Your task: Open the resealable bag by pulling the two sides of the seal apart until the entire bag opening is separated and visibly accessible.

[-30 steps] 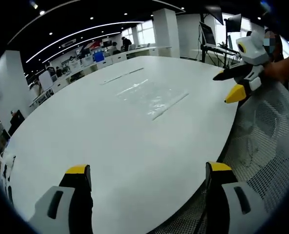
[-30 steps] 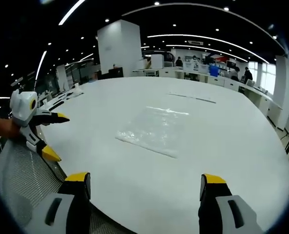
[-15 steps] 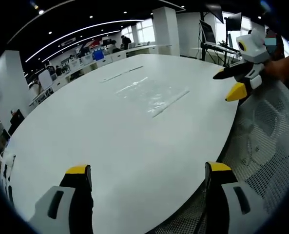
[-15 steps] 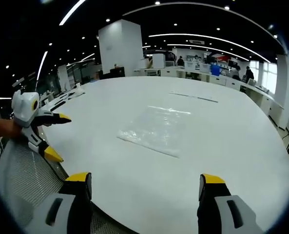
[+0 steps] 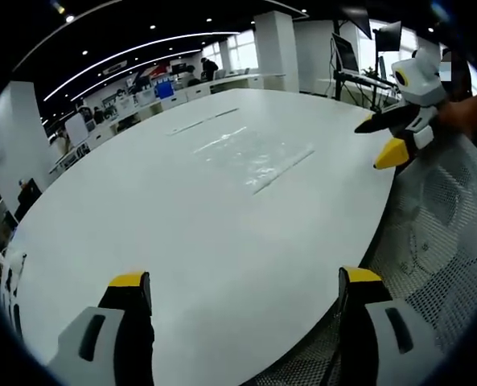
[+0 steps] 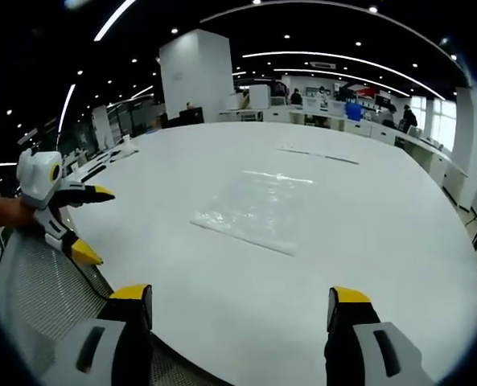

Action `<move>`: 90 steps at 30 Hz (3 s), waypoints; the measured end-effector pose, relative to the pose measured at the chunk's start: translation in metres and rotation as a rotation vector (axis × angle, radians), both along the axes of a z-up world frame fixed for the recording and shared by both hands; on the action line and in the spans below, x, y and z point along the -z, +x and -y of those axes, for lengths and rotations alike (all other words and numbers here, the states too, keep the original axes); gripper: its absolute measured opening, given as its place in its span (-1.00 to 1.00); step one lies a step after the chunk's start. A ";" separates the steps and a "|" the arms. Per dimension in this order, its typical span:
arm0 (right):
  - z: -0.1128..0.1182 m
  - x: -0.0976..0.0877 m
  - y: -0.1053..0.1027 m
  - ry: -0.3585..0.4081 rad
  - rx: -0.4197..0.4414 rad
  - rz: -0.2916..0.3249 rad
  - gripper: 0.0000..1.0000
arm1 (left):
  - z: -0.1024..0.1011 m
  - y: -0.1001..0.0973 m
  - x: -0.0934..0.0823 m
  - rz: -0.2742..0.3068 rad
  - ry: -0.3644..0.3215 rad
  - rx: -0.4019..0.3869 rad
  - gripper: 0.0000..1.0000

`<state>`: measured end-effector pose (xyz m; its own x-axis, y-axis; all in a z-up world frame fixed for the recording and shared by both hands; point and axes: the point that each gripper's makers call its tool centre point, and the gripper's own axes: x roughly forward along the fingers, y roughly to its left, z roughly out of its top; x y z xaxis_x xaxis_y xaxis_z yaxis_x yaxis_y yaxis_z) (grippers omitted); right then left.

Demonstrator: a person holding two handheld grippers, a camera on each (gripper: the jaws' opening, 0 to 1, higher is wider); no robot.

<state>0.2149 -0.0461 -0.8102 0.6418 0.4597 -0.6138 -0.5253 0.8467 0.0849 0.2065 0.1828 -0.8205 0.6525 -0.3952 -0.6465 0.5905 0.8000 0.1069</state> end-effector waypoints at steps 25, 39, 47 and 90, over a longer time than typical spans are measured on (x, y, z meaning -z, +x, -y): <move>0.001 -0.002 0.000 0.014 0.006 0.010 0.79 | 0.002 -0.002 0.002 -0.007 0.000 0.011 0.90; 0.002 -0.009 0.005 0.026 0.020 0.051 0.76 | 0.005 -0.004 0.003 -0.016 -0.004 0.024 0.90; 0.002 -0.010 0.005 0.013 0.007 0.066 0.74 | 0.006 -0.004 0.002 -0.017 -0.010 0.025 0.89; -0.007 -0.007 -0.001 0.009 -0.047 0.043 0.74 | 0.006 -0.009 0.009 -0.047 0.014 0.044 0.97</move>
